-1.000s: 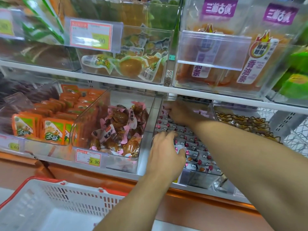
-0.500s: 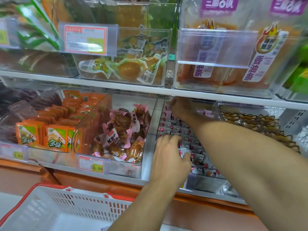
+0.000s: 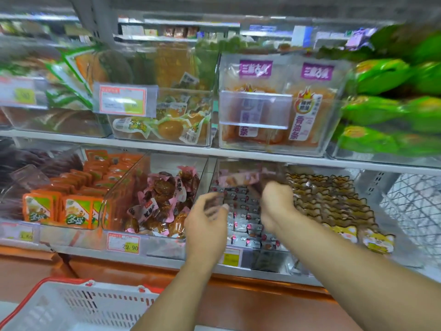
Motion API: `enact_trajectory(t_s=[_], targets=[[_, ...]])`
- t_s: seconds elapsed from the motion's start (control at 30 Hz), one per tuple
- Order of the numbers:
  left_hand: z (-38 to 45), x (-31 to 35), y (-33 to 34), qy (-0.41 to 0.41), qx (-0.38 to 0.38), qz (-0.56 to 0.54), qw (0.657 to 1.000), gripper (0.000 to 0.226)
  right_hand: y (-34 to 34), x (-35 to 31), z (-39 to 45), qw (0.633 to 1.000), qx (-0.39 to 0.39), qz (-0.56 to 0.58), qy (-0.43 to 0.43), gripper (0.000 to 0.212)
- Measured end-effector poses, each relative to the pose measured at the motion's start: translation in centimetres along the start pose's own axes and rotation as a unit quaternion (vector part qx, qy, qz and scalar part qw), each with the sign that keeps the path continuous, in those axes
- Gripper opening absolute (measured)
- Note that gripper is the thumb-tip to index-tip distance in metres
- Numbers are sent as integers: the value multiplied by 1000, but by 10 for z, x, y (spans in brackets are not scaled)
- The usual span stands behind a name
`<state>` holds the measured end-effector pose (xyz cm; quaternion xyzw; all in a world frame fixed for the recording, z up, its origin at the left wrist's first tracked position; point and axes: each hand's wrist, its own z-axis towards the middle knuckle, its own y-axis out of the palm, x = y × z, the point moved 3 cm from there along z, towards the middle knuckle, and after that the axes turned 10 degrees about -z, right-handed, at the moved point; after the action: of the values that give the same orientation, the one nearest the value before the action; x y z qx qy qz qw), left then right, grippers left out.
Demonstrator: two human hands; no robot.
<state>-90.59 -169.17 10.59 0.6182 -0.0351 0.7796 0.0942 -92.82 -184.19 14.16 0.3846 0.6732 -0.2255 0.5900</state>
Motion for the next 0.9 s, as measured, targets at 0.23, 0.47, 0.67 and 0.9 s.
enact_trajectory(t_s=[0.23,0.47,0.67,0.9], targets=[[-10,5,-15,-165,28,-181,969,11,-46,25,-66,986,-90,89,105,12],[-17,7,-8,-211,20,-296,932,32,-62,23,-68,985,-118,64,108,18],[-15,4,-4,-205,20,-274,939,25,-70,20,-54,987,-117,38,100,15],[-12,-1,-3,-183,8,-238,954,31,-78,18,-46,943,-207,-227,-129,57]])
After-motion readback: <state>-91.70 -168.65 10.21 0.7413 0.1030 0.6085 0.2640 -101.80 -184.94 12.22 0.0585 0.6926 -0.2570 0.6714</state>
